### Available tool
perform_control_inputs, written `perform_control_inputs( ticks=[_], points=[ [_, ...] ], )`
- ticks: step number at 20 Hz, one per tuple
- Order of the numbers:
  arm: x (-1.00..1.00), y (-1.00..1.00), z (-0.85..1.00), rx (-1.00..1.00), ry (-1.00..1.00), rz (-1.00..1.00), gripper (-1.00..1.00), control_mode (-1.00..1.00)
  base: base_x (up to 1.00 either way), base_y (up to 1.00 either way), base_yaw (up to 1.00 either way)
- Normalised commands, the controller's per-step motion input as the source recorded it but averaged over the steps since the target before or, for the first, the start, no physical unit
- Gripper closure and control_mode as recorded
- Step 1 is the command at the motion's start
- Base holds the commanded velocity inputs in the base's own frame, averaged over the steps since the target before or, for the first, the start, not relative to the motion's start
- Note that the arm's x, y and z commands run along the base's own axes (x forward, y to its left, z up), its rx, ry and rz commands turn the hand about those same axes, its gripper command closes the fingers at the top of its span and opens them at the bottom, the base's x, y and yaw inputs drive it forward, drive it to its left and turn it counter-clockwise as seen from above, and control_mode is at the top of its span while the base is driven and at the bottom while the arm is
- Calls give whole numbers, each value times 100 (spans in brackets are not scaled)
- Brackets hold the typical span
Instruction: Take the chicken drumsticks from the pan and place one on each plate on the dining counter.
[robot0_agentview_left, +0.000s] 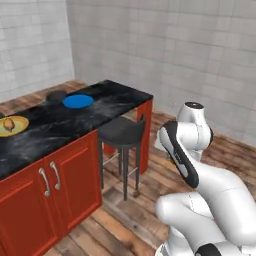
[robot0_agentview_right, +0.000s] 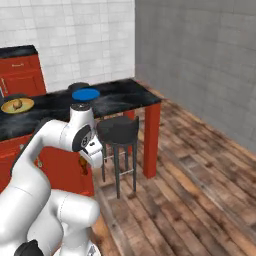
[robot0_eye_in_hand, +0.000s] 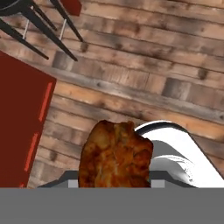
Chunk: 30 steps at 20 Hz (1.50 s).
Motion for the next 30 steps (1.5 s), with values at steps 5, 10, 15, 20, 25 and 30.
perform_control_inputs(
  ticks=[5, 10, 15, 20, 25, 30],
  points=[
    [0, 0, 0, 0, 0, 0, 100, 100, 42, -13, 76],
    [0, 0, 0, 0, 0, 0, 100, 100, 62, -30, 69],
    [0, 0, 0, 0, 0, 0, 100, 100, 65, -44, 46],
    [0, 0, 0, 0, 0, 0, 100, 100, 51, -67, 28],
    [0, 0, 0, 0, 0, 0, 100, 100, 56, -51, 17],
    [0, 0, 0, 0, 0, 0, 100, 100, 63, -37, 12]
  ],
)
